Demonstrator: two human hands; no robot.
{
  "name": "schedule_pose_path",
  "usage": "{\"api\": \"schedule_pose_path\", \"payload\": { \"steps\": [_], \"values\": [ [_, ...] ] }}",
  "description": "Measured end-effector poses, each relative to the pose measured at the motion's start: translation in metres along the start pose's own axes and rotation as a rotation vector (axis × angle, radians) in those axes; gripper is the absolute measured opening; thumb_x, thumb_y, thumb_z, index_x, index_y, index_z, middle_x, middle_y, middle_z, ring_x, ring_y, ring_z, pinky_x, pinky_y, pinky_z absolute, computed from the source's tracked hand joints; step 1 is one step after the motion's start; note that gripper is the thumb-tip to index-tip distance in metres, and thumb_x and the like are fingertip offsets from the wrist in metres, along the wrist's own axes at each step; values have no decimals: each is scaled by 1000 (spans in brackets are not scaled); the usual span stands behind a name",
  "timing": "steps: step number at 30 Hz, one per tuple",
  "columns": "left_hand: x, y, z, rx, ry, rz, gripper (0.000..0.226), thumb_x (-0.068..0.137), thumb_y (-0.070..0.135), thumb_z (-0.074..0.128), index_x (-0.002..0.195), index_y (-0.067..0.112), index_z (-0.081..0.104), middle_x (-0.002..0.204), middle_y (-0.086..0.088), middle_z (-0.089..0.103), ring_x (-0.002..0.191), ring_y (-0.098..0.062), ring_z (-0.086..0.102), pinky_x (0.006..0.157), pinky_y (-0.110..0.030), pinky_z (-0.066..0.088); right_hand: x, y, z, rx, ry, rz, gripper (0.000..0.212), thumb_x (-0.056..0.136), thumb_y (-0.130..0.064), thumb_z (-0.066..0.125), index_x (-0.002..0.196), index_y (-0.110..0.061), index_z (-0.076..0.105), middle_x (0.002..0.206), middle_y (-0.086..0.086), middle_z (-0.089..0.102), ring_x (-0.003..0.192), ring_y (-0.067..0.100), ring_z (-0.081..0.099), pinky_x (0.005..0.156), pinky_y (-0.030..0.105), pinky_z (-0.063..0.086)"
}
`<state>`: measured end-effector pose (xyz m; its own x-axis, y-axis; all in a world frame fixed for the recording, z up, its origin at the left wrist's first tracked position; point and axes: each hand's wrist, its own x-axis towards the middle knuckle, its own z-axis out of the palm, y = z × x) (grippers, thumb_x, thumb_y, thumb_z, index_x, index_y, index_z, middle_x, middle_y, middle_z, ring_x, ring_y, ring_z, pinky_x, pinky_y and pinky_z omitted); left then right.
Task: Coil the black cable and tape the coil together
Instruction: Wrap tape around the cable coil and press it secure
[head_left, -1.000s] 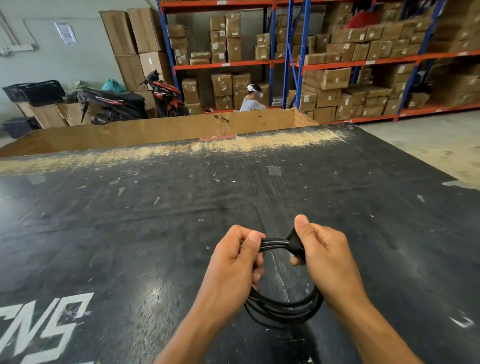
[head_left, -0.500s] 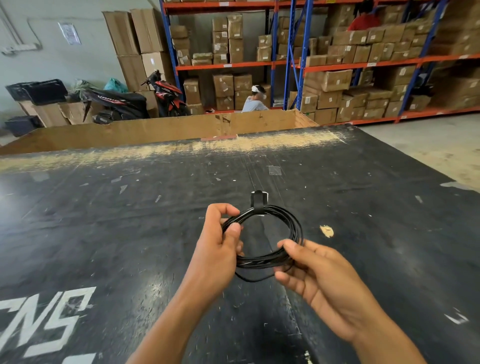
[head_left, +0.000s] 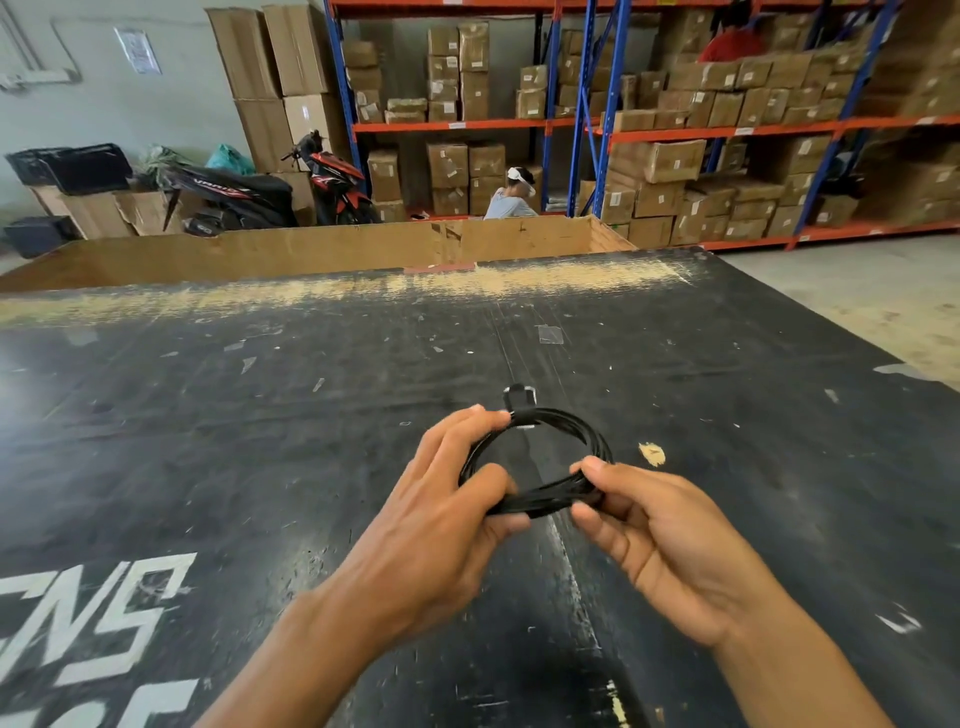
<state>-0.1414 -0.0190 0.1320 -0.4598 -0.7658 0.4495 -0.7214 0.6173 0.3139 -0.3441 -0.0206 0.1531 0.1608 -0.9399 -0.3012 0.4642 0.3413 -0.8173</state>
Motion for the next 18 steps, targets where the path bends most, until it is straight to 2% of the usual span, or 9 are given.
{"api": "schedule_pose_path", "payload": {
  "steps": [3,5,6,9,10,11,14,16,18],
  "values": [
    [2,4,-6,-252,-110,-199,37,101,40,38,84,11,53,123,15,47,124,2,34,98,-10,28,5,7,-9,-585,158,-46,42,85,-48,65,81,-7,74,63,3,68,49,12,58,47,28,52],
    [5,-2,-8,-415,-217,-376,43,100,43,40,87,5,56,102,11,55,99,-5,46,89,-21,36,8,11,-16,-952,324,-256,47,75,-66,63,82,-21,72,62,-7,67,54,8,58,57,33,52],
    [8,-6,-9,-519,-244,-451,49,96,49,42,86,3,57,91,8,57,88,-9,48,88,-29,40,8,11,-18,-1020,322,-367,46,71,-71,61,90,-30,69,71,-11,68,63,4,61,64,32,52],
    [13,-12,-13,-806,-296,-650,49,91,50,51,86,3,67,76,20,68,86,-7,59,103,-39,43,5,17,-17,-1116,0,-466,67,71,-69,57,135,-51,44,119,-29,59,111,-11,54,92,19,44],
    [14,-13,-14,-871,-308,-672,47,90,47,53,82,3,67,76,18,69,90,-7,61,105,-43,43,5,21,-15,-1184,-73,-494,67,78,-63,57,141,-52,38,125,-31,57,116,-13,51,96,17,42],
    [15,-13,-14,-924,-315,-682,42,88,45,53,75,8,66,77,14,70,91,-10,61,105,-45,44,8,26,-14,-1227,-107,-546,59,86,-54,58,142,-50,39,121,-29,62,113,-12,55,95,17,44],
    [21,-10,-10,-974,-304,-729,39,96,38,52,63,18,55,76,0,68,82,-14,61,93,-46,49,15,33,-10,-1169,-27,-656,29,96,-28,57,122,-38,65,74,-11,71,73,5,66,72,25,52],
    [23,-7,-3,-901,-250,-731,37,100,36,48,70,15,55,67,0,64,69,-15,62,80,-40,45,18,37,-8,-1166,28,-688,19,98,-22,53,95,-27,72,60,0,62,58,13,58,61,32,50],
    [23,-5,6,-822,-155,-700,32,100,38,47,83,13,57,56,8,58,56,-14,59,72,-39,46,19,42,-8,-1193,76,-684,23,98,-22,51,80,-19,64,58,8,58,55,20,52,58,40,46]
  ]
}}
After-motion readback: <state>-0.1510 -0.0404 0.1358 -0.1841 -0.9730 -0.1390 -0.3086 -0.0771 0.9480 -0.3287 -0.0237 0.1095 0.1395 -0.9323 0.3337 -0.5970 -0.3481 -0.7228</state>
